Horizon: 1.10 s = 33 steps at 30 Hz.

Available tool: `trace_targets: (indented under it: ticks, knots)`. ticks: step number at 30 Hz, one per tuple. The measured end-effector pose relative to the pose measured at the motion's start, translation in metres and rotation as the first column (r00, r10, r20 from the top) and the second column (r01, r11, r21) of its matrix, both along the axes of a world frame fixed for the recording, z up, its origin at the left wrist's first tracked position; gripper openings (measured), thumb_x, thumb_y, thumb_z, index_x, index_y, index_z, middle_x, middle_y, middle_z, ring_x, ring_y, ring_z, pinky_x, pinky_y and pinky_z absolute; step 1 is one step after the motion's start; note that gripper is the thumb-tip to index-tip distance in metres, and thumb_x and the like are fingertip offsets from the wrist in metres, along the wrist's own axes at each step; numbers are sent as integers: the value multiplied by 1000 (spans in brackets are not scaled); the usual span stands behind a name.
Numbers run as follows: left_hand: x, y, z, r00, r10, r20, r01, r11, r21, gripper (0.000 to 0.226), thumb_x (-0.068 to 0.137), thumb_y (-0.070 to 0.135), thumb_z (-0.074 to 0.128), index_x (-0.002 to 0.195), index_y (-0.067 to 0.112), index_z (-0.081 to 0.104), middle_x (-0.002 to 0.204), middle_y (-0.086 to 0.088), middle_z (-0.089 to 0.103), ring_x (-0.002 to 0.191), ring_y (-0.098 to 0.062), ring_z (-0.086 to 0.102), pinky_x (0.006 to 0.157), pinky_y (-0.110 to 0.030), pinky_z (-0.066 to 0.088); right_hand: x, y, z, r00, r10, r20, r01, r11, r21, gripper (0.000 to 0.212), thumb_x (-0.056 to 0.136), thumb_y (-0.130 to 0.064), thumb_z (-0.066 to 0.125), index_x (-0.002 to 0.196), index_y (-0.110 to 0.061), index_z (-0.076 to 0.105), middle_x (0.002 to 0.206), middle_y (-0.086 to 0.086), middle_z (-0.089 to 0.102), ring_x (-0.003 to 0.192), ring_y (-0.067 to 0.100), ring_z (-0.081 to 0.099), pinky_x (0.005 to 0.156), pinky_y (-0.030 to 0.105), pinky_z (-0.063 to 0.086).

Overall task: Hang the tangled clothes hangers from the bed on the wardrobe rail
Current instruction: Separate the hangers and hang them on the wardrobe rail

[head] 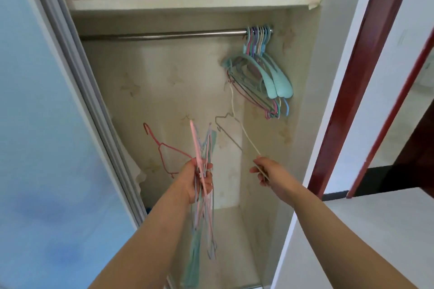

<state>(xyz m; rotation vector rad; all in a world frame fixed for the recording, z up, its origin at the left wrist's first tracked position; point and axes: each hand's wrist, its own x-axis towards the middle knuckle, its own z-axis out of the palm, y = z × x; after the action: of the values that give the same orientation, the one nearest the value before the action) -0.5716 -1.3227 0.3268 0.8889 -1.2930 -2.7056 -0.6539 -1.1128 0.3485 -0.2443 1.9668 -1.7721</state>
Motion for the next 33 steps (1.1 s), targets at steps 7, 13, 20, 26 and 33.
trace_targets:
  ticks: [7, 13, 20, 26, 33]
  knots:
    - [-17, -53, 40, 998, -66, 2, 66, 984, -166, 24, 86, 28, 48, 71, 9, 53, 53, -6, 41, 29, -13, 30, 35, -16, 29, -31, -80, 97, 970, -182, -160, 155, 974, -168, 24, 97, -33, 43, 86, -14, 52, 86, 6, 65, 55, 13, 38, 49, 24, 32]
    - [-25, -68, 59, 994, -112, 7, 111, 976, -187, 26, 88, 29, 47, 72, 10, 54, 51, -4, 43, 32, -13, 31, 36, -16, 26, -61, -121, 151, 965, -230, -122, 214, 968, -133, 36, 98, -46, 39, 83, -14, 46, 78, 7, 61, 51, 12, 37, 51, 23, 29]
    - [-23, -75, 59, 986, -162, 24, 164, 973, -165, 22, 88, 31, 47, 80, 11, 50, 46, 0, 39, 31, -11, 30, 37, -15, 27, -78, -116, 147, 949, -312, -48, 307, 948, -83, 31, 99, -46, 35, 100, -17, 46, 96, 6, 52, 56, 7, 50, 55, 22, 31]
    - [-25, -65, 52, 980, -176, 91, 194, 947, -256, 22, 92, 33, 45, 80, 15, 49, 57, 0, 39, 32, -9, 31, 41, -14, 26, -77, -106, 126, 923, -384, -5, 383, 922, 49, 51, 90, -54, 52, 122, -15, 45, 105, 3, 50, 92, 20, 49, 93, 41, 44]
    - [-29, -38, 36, 944, -234, 233, 313, 861, -402, 27, 94, 39, 39, 86, 16, 51, 55, 3, 36, 34, -7, 25, 42, -13, 21, -35, -123, 122, 731, -269, -627, 315, 948, -40, 27, 88, -21, 63, 110, -5, 61, 102, 7, 60, 93, 19, 54, 76, 20, 47]
